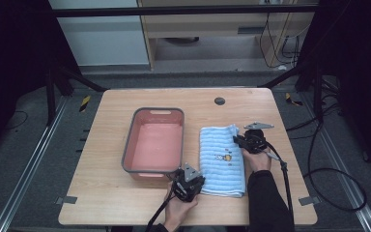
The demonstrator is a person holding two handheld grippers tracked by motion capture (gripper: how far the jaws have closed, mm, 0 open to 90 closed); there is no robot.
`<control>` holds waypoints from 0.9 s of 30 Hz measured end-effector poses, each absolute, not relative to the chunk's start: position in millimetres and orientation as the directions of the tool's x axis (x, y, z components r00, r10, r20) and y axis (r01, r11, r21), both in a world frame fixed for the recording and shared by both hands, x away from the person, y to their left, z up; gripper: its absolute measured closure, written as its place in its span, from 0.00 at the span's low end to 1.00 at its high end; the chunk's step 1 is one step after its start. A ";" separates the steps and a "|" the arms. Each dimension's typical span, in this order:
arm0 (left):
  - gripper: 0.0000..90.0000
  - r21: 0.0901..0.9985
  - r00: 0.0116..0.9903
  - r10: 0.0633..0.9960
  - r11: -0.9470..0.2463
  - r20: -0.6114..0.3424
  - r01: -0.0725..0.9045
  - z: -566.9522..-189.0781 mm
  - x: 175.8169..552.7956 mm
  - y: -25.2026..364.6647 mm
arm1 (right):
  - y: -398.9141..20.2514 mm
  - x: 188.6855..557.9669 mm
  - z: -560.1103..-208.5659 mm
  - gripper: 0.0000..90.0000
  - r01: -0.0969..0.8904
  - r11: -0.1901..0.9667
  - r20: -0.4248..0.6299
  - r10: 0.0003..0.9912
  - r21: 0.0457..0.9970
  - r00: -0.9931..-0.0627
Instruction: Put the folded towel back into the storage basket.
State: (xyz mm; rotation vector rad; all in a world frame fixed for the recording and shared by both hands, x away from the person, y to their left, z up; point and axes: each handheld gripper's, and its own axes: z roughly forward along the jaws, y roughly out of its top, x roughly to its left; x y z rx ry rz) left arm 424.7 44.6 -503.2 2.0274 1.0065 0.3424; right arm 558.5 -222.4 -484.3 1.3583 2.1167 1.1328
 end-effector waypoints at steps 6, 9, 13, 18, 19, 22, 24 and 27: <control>0.96 0.792 0.645 0.756 -0.326 -0.110 0.517 -496.0 421.5 49.7 | -222.7 550.6 -471.1 0.92 0.543 0.200 0.104 0.872 0.816 -0.478; 0.96 0.812 0.657 0.749 -0.327 -0.089 0.483 -487.6 418.6 53.2 | -222.8 545.9 -462.8 0.92 0.521 0.202 0.097 0.866 0.829 -0.490; 0.96 0.820 0.659 0.746 -0.315 -0.097 0.477 -480.6 417.1 56.4 | -223.8 543.5 -457.5 0.92 0.505 0.190 0.099 0.865 0.842 -0.492; 0.96 0.833 0.664 0.742 -0.306 -0.096 0.462 -468.6 414.3 60.5 | -221.3 538.2 -445.2 0.92 0.474 0.200 0.077 0.861 0.858 -0.503; 0.96 0.834 0.663 0.743 -0.309 -0.088 0.457 -465.9 413.8 61.5 | -220.3 537.2 -442.8 0.92 0.468 0.198 0.077 0.860 0.861 -0.505; 0.96 0.841 0.668 0.738 -0.303 -0.089 0.447 -458.5 412.3 63.8 | -218.8 535.2 -437.9 0.92 0.454 0.200 0.068 0.858 0.868 -0.509; 0.96 0.845 0.669 0.738 -0.301 -0.088 0.443 -453.7 411.2 65.0 | -217.9 533.3 -433.1 0.92 0.441 0.195 0.066 0.857 0.876 -0.511; 0.96 0.851 0.674 0.735 -0.304 -0.076 0.428 -446.8 410.5 67.2 | -217.6 530.1 -423.4 0.92 0.419 0.185 0.063 0.857 0.889 -0.511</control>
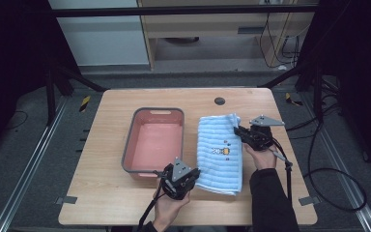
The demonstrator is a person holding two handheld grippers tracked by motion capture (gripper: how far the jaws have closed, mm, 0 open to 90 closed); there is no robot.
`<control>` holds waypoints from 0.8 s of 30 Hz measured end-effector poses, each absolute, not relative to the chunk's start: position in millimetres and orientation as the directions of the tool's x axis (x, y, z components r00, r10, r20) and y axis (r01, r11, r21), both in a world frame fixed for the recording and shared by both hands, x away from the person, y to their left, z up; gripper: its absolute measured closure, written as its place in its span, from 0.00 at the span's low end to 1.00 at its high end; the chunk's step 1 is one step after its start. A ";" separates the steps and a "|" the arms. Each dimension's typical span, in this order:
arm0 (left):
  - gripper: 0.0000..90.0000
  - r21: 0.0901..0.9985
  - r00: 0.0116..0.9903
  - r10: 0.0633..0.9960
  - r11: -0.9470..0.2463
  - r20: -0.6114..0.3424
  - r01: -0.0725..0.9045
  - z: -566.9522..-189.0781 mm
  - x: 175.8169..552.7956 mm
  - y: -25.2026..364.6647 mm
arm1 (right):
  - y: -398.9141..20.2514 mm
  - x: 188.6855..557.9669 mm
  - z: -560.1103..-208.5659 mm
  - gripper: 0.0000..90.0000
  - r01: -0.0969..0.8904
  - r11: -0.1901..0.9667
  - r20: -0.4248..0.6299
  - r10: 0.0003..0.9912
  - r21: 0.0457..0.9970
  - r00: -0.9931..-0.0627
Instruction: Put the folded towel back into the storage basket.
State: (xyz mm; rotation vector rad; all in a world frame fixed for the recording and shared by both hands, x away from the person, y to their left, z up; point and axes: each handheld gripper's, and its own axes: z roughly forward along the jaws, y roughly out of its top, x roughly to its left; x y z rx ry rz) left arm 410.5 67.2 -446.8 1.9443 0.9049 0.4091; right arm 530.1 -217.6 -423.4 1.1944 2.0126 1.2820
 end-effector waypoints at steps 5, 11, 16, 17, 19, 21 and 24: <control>0.96 0.863 0.681 0.730 -0.305 -0.061 0.404 -433.7 408.1 69.7 | -215.1 525.6 -410.7 0.92 0.390 0.181 0.050 0.856 0.903 -0.514; 0.96 0.873 0.687 0.725 -0.307 -0.044 0.379 -420.6 405.8 74.5 | -212.6 521.2 -395.0 0.92 0.351 0.175 0.034 0.856 0.920 -0.516; 0.96 0.882 0.686 0.726 -0.295 -0.043 0.367 -412.2 403.3 79.1 | -209.8 516.8 -385.5 0.92 0.331 0.169 0.028 0.857 0.928 -0.515; 0.96 0.882 0.686 0.726 -0.295 -0.043 0.367 -412.2 403.3 79.1 | -209.3 516.2 -383.9 0.92 0.329 0.167 0.028 0.857 0.929 -0.514; 0.96 0.885 0.686 0.726 -0.294 -0.038 0.361 -408.8 402.1 80.9 | -208.2 515.0 -380.8 0.92 0.325 0.166 0.027 0.857 0.931 -0.515; 0.96 0.888 0.685 0.727 -0.293 -0.034 0.354 -404.9 401.7 82.4 | -207.4 514.6 -379.4 0.92 0.322 0.168 0.023 0.857 0.932 -0.516; 0.96 0.891 0.687 0.726 -0.292 -0.030 0.347 -399.2 401.8 84.9 | -205.3 513.8 -372.9 0.92 0.308 0.164 0.021 0.854 0.937 -0.520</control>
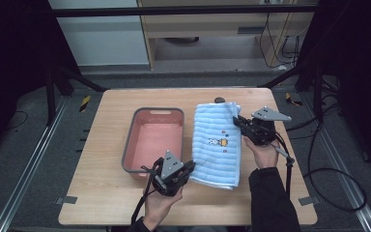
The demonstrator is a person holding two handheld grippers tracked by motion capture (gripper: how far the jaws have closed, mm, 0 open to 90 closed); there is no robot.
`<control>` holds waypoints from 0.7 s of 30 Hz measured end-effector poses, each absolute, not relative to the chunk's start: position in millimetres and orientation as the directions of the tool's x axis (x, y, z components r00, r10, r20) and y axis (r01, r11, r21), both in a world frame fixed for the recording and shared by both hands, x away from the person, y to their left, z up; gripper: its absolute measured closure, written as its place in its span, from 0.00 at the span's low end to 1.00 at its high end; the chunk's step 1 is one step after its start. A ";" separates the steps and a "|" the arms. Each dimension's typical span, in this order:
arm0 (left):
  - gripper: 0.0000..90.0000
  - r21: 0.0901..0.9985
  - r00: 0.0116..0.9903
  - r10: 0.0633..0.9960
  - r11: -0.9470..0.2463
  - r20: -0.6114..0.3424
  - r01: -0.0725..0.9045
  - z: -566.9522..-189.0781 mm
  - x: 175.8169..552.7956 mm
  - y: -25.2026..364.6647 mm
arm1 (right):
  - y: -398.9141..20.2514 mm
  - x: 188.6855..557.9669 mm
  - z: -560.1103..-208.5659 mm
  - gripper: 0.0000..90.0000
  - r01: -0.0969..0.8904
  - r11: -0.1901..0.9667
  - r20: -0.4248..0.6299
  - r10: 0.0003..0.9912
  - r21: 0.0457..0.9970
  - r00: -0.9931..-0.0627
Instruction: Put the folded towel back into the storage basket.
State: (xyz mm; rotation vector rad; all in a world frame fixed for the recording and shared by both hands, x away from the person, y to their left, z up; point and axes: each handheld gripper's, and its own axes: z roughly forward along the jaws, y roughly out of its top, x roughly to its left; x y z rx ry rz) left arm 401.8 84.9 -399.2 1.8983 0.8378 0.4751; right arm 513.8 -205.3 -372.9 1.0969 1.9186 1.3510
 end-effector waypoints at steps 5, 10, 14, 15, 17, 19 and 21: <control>0.96 0.897 0.685 0.728 -0.290 -0.019 0.334 -391.2 401.1 88.3 | -203.1 513.4 -365.8 0.92 0.299 0.162 0.019 0.853 0.940 -0.521; 0.96 0.904 0.685 0.728 -0.287 -0.008 0.317 -382.8 399.6 91.7 | -197.7 513.5 -356.4 0.92 0.288 0.164 0.011 0.853 0.943 -0.523; 0.96 0.910 0.681 0.732 -0.288 0.009 0.298 -372.3 399.3 97.4 | -191.9 514.7 -347.6 0.92 0.280 0.165 0.008 0.850 0.946 -0.526; 0.96 0.910 0.681 0.732 -0.288 0.009 0.298 -372.3 399.3 97.4 | -190.7 515.3 -346.1 0.92 0.275 0.164 0.005 0.850 0.947 -0.527; 0.96 0.913 0.679 0.734 -0.284 0.011 0.292 -367.8 399.1 100.2 | -188.3 515.7 -342.8 0.92 0.276 0.164 0.007 0.849 0.947 -0.529; 0.96 0.916 0.677 0.736 -0.283 0.017 0.285 -364.0 398.6 103.0 | -185.9 516.5 -339.5 0.92 0.270 0.164 0.005 0.847 0.949 -0.532; 0.96 0.918 0.675 0.737 -0.280 0.019 0.280 -360.8 398.3 106.0 | -184.6 516.7 -337.8 0.92 0.271 0.166 0.004 0.846 0.948 -0.533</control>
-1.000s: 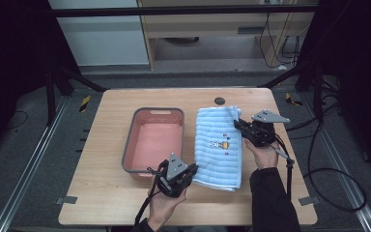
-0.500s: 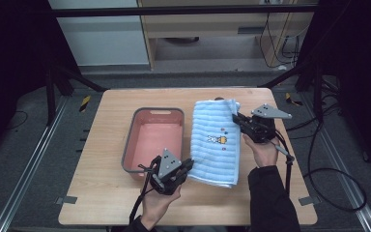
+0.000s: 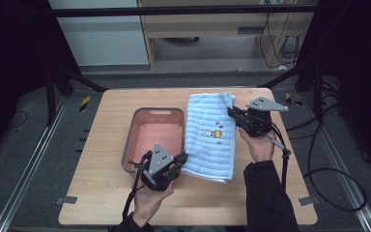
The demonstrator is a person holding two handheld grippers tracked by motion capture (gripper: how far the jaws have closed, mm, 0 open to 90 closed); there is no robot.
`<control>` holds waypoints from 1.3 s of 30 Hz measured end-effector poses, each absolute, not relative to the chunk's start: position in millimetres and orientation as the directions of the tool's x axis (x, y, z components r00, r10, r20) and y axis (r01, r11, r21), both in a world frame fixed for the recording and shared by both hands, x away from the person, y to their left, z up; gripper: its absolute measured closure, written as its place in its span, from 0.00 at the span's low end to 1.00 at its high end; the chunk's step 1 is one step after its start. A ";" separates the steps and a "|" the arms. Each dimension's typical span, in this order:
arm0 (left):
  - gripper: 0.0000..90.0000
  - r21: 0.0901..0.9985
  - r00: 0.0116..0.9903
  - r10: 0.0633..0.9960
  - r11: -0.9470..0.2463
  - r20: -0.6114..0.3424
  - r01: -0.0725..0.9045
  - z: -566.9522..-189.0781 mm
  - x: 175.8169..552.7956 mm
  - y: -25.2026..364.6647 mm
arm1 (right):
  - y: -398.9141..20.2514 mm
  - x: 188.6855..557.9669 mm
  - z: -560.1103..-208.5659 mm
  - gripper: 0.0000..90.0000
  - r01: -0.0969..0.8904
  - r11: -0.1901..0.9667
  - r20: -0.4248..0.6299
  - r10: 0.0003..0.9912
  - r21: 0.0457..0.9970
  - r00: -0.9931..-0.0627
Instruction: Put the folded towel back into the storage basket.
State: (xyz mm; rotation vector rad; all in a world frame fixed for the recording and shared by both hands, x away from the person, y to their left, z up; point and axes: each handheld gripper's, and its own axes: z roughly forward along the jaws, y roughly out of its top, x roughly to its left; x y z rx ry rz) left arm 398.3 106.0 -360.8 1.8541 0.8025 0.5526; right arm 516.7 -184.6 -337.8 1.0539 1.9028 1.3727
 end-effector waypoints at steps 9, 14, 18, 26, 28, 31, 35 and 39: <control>0.96 0.925 0.667 0.745 -0.271 0.026 0.267 -351.1 398.1 119.8 | -168.4 521.2 -323.2 0.92 0.246 0.182 -0.016 0.832 0.952 -0.554; 0.97 0.928 0.655 0.755 -0.265 0.031 0.261 -347.0 399.0 128.5 | -159.3 524.6 -319.2 0.92 0.243 0.179 -0.013 0.829 0.953 -0.559; 0.97 0.931 0.644 0.764 -0.258 0.035 0.257 -344.0 399.1 138.3 | -144.5 529.2 -314.2 0.92 0.236 0.193 -0.024 0.818 0.953 -0.574; 0.97 0.935 0.614 0.788 -0.242 0.034 0.258 -342.5 400.2 162.2 | -120.9 536.7 -307.9 0.92 0.226 0.206 -0.033 0.804 0.952 -0.594; 0.97 0.937 0.611 0.791 -0.236 0.031 0.258 -342.8 400.8 165.0 | -117.3 538.2 -307.9 0.92 0.227 0.207 -0.033 0.803 0.952 -0.595; 0.96 0.937 0.602 0.798 -0.230 0.027 0.263 -343.5 402.2 173.4 | -106.2 544.2 -308.6 0.92 0.227 0.211 -0.033 0.797 0.951 -0.604; 0.97 0.936 0.589 0.808 -0.225 0.023 0.272 -345.5 404.4 182.5 | -93.5 549.3 -309.9 0.92 0.226 0.218 -0.035 0.789 0.950 -0.613; 0.97 0.935 0.578 0.816 -0.219 0.018 0.279 -348.3 406.7 191.2 | -85.3 553.1 -311.8 0.92 0.227 0.218 -0.032 0.785 0.949 -0.619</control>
